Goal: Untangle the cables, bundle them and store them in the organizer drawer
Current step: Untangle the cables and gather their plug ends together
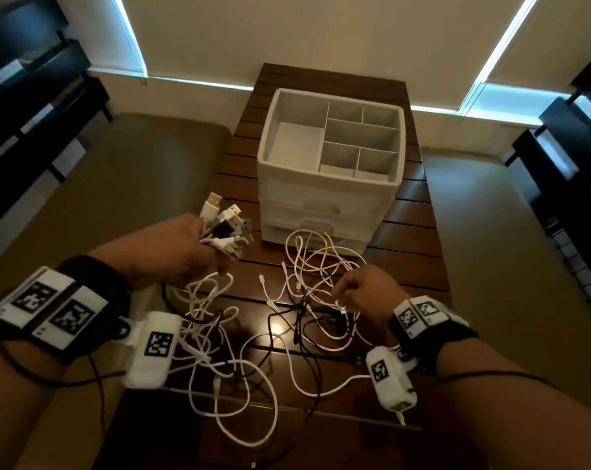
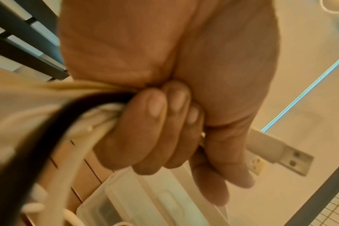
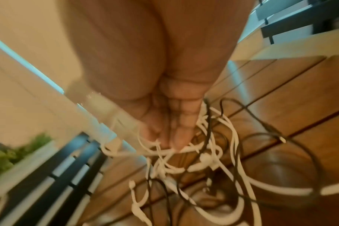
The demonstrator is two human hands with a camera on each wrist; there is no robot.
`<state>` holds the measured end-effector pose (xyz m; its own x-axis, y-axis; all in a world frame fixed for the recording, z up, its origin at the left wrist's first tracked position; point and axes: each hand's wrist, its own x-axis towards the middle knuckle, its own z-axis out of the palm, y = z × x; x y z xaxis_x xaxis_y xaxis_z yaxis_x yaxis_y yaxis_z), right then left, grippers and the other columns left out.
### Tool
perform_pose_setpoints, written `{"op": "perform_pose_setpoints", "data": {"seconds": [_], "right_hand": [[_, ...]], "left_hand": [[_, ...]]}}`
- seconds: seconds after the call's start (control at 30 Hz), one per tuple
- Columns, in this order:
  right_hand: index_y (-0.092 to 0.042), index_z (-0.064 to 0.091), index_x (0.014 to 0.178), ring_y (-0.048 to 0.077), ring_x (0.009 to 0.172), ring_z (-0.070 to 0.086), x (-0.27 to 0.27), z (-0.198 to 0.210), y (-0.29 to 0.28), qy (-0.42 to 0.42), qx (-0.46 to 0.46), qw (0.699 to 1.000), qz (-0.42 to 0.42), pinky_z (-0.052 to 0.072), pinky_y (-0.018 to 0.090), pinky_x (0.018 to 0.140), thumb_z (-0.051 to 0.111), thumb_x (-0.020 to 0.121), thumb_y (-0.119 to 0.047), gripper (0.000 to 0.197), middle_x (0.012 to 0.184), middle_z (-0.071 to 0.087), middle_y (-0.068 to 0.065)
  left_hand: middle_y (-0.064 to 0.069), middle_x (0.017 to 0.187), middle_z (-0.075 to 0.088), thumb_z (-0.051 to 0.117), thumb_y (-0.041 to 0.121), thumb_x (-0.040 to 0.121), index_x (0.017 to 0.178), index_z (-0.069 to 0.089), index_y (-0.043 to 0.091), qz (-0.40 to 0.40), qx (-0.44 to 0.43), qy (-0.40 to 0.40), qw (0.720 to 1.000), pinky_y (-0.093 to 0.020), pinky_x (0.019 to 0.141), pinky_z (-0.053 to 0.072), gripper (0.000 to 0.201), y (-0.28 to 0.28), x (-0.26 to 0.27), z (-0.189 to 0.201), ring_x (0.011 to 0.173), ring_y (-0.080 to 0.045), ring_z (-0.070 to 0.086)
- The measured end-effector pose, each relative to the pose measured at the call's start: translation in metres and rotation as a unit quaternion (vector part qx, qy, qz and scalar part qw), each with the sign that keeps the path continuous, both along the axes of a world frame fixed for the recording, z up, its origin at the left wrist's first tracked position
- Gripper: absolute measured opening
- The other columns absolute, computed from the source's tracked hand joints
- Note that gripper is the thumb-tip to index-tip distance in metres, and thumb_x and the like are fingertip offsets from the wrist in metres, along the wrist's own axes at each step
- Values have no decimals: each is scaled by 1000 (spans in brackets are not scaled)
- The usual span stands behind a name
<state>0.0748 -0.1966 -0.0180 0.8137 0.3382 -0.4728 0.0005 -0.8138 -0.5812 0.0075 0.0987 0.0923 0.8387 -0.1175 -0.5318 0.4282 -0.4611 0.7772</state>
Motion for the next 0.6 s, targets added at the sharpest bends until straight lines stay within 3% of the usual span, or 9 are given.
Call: {"op": "perform_pose_setpoints", "data": {"seconds": [0.07, 0.17, 0.23, 0.33, 0.47, 0.6], "right_hand": [[-15, 73, 87, 21, 93, 66, 9, -17, 9, -39, -66, 997, -6, 56, 36, 85, 54, 89, -6, 21, 101, 71, 5], [-7, 70, 104, 27, 103, 63, 16, -38, 18, -72, -181, 980, 44, 52, 34, 85, 48, 93, -12, 25, 111, 68, 11], [-5, 67, 107, 28, 107, 62, 20, -53, 20, -84, -232, 968, 39, 50, 33, 85, 47, 94, -13, 25, 115, 66, 12], [-4, 65, 106, 31, 108, 61, 28, -65, 23, -85, -246, 965, -26, 50, 35, 87, 49, 91, -13, 23, 115, 65, 15], [-2, 54, 113, 35, 112, 56, 35, -64, 21, -78, -188, 975, -93, 48, 34, 85, 62, 84, -12, 32, 118, 60, 16], [-4, 65, 102, 32, 103, 63, 35, -70, 14, -83, -246, 965, -28, 51, 33, 79, 57, 86, -16, 21, 108, 68, 15]], "left_hand": [[1, 50, 49, 63, 8, 90, 74, 64, 11, -10, 7, -7, 1000, -20, 38, 30, 17, -9, 5, -6, 40, -8, 37], [2, 46, 52, 67, 12, 88, 63, 64, 19, -28, 23, -17, 999, -20, 39, 33, 26, -20, 11, -14, 39, -7, 41], [1, 47, 55, 69, 12, 87, 60, 64, 19, -39, 34, -17, 999, -21, 39, 34, 28, -23, 14, -17, 40, -8, 43], [0, 52, 55, 71, 18, 86, 64, 66, 17, -44, 27, -9, 999, -23, 42, 33, 22, -22, 15, -22, 43, -13, 42], [2, 49, 52, 71, 19, 86, 56, 65, 19, -21, 16, 1, 1000, -23, 40, 32, 30, -15, 18, -28, 40, -10, 40], [6, 45, 54, 69, 14, 87, 66, 63, 11, -19, 18, -7, 1000, -15, 40, 32, 22, -17, 21, -32, 37, -2, 43]]}}
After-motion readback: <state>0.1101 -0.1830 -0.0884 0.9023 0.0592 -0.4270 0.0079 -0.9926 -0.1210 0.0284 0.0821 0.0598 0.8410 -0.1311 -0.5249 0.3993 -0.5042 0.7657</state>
